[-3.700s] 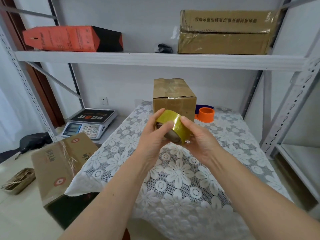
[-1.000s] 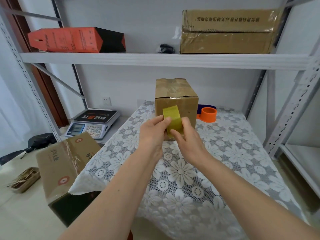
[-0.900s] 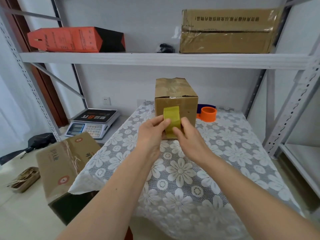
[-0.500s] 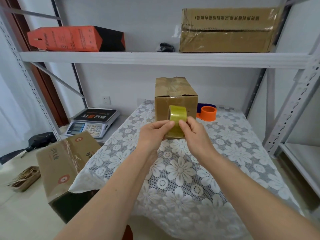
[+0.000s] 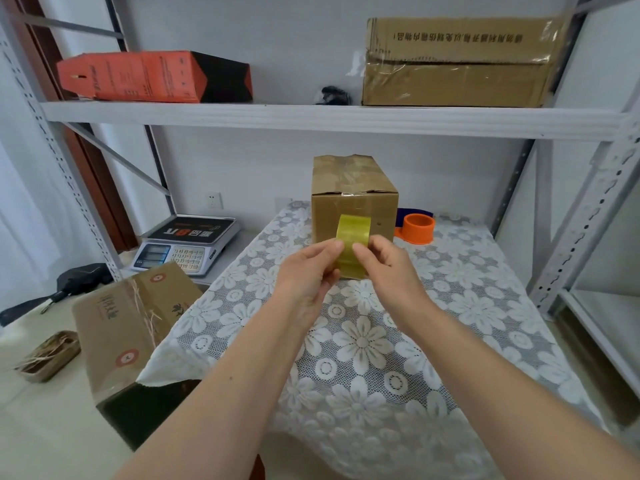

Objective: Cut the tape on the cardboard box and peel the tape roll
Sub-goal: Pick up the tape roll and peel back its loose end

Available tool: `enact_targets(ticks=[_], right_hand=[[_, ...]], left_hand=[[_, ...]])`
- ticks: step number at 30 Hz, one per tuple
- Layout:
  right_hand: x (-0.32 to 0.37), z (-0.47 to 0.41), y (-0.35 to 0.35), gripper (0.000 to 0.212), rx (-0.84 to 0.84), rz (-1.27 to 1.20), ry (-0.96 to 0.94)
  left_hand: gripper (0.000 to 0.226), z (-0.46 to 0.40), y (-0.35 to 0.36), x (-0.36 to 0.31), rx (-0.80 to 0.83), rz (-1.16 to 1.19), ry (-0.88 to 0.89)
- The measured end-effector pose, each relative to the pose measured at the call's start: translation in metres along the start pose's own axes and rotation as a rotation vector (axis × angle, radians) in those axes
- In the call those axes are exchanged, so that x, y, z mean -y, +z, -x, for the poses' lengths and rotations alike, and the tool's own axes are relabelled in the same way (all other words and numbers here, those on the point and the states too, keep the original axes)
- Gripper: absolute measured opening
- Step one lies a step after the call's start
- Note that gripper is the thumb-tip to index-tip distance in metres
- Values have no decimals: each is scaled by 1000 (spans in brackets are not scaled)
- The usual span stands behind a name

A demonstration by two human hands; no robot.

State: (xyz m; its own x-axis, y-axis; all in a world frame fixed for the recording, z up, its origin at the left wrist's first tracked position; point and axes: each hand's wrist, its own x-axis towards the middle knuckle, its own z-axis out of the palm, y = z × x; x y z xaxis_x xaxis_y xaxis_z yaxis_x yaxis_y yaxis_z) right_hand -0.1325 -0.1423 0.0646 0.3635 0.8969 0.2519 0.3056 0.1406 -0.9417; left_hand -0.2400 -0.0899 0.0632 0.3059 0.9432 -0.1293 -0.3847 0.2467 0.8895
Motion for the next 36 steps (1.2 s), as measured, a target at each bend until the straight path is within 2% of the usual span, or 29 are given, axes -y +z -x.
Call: enact_targets(ticks=[2,8,11,12,13,15,17,19,22,25,27,28,30,32,34,36], right_hand=[[0,1,2,22,18,3,-12],[0,0,6,14,52,-17,6],[1,-3,4,14,17,-137,108],[1,-5,2,16,-9,-191,155],[0,-6,1,17,-37,-243,198],[-2,-7,1,15,-75,-324,269],[-4,-5,4,13,-68,-365,303],[-4,-2,5,11,-32,-373,309],[-4,-1,4,16,-45,-244,304],[-7,-11,1,52,-210,149,261],[-3,-14,-2,74,-211,366,148],[-3,-16,-2,77,-143,420,91],[-1,-17,-3,56,32,426,45],[-2,-17,-5,40,113,260,75],[-2,-17,-4,31,82,48,107],[-1,-17,-3,25,19,-34,116]], left_hand=[[5,0,2,0,-46,13,-7],[28,-3,4,0,-201,-60,-14],[21,-3,0,0,-131,-65,70],[10,0,-2,-1,-63,-126,118],[12,2,-4,-1,3,-255,182],[37,7,-7,3,90,-551,297],[37,10,-5,6,53,-758,420],[41,9,-2,7,-56,-894,536],[42,3,-4,5,-134,-1001,606],[43,1,-8,3,-109,-1173,655],[43,0,-10,0,-35,-1247,659],[42,-1,-11,-1,18,-1258,656],[44,-4,-12,-4,122,-1212,643],[52,-5,-11,-4,141,-1132,610],[57,-1,-8,-1,14,-1011,570],[45,2,-5,2,-130,-845,464]])
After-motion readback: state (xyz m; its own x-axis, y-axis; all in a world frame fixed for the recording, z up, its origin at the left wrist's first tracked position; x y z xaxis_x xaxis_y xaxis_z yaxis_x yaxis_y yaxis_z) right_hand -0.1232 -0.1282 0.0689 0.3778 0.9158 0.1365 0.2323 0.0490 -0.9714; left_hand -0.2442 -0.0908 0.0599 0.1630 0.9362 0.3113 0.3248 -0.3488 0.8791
